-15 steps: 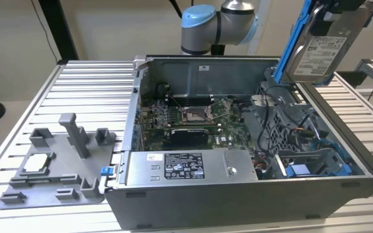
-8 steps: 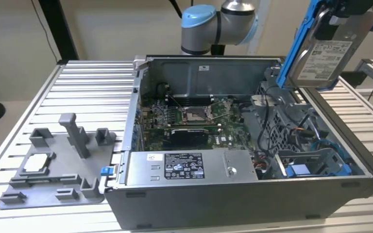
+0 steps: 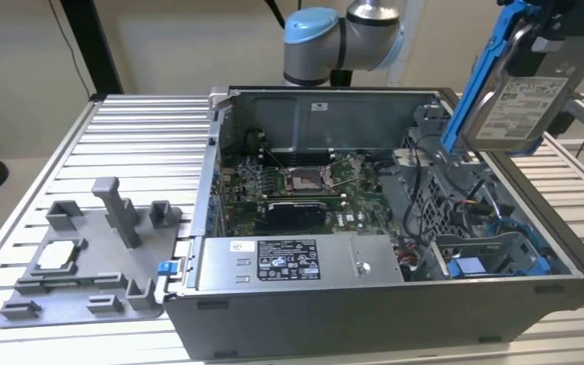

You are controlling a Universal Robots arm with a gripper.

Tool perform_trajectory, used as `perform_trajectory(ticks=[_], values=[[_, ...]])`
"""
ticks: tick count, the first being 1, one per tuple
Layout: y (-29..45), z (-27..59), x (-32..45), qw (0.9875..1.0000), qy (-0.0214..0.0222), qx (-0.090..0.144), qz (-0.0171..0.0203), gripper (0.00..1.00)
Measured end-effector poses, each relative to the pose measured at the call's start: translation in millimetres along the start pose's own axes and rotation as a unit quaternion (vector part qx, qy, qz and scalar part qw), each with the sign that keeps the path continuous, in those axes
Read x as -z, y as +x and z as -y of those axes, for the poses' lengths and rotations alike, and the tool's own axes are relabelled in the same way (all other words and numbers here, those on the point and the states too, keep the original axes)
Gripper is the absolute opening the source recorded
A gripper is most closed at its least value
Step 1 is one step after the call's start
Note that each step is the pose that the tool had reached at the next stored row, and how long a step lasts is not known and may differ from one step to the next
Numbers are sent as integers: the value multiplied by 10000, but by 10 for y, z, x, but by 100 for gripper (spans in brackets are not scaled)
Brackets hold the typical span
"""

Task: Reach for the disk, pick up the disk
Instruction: 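Pick up the disk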

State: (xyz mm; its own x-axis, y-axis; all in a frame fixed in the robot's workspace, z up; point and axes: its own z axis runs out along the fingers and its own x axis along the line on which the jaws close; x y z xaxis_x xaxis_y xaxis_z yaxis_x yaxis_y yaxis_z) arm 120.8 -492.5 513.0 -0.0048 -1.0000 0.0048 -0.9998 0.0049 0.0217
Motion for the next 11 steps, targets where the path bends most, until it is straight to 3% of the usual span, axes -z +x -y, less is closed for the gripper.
perform_trajectory(ticks=[11], values=[[405, -47, -28, 10000, 0, -1, -1, 0]])
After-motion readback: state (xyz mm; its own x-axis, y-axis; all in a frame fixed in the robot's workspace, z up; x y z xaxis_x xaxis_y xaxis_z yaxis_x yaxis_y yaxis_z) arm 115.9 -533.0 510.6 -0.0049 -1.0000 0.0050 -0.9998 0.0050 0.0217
